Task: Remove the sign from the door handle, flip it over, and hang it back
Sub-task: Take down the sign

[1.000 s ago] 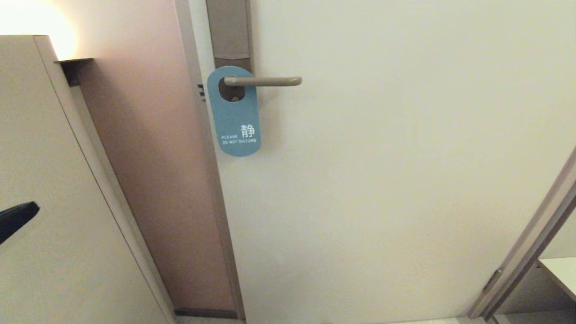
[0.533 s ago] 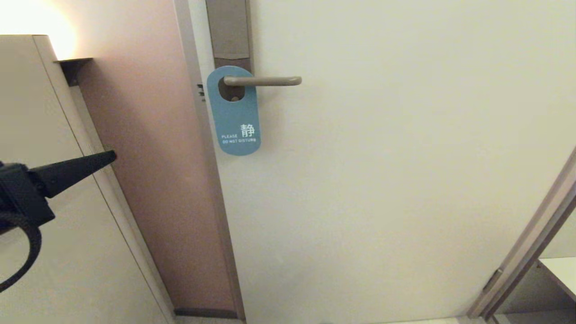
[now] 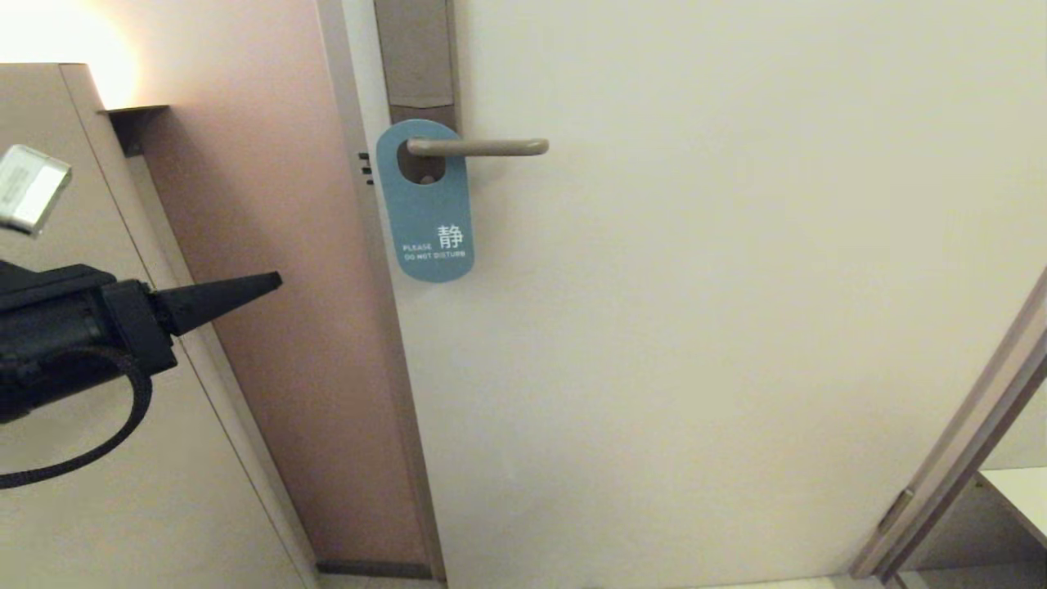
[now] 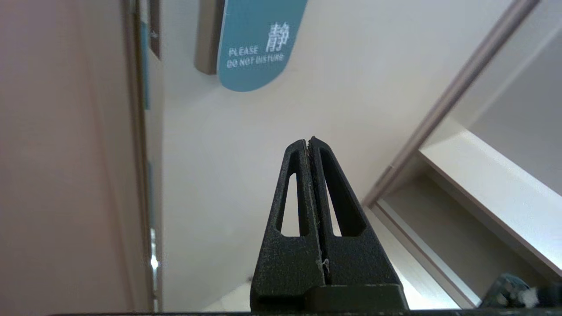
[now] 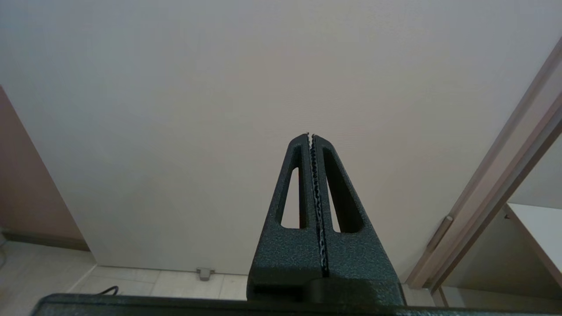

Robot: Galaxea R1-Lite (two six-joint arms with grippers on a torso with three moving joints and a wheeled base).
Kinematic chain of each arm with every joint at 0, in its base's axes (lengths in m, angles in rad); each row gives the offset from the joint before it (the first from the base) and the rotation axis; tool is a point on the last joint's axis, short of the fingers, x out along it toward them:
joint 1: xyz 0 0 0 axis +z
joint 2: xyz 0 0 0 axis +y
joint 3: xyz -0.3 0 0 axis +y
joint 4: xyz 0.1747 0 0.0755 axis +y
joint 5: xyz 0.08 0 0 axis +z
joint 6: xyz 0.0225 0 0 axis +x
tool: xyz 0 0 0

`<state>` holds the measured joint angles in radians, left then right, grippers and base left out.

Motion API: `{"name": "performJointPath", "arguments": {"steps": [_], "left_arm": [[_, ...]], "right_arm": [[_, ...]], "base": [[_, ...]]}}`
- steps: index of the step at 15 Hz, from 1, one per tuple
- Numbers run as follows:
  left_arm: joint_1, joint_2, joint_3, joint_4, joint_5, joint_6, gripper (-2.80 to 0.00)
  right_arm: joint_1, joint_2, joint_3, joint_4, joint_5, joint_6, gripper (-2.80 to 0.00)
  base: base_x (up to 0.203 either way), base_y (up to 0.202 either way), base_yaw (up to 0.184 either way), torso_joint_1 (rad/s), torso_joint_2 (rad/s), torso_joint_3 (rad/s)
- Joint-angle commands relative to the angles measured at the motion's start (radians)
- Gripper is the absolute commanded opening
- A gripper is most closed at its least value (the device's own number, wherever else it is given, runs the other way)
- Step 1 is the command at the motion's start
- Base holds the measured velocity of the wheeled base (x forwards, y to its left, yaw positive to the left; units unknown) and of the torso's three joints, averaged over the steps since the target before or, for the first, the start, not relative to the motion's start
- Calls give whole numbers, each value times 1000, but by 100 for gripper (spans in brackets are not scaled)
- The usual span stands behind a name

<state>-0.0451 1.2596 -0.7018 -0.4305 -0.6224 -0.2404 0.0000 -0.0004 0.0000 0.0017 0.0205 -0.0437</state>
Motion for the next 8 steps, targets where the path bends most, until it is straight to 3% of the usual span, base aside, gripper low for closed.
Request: {"name": "performJointPath", "arguments": {"steps": [1,5,8], "left_arm": [[2,99,-34,-23,-22,-1,-280],[7,227,-83,-147,-113,-1,-280],[16,281,-142,-162,-211,0,-280]], "right_arm": [[0,0,0,0,-1,-1,-280],[0,0,0,0,0,-1,-280],[0,0,0,0,0,-1,-280]], "base": [[0,0,0,0,0,0],[0,0,0,0,0,0],[0,0,0,0,0,0]]}}
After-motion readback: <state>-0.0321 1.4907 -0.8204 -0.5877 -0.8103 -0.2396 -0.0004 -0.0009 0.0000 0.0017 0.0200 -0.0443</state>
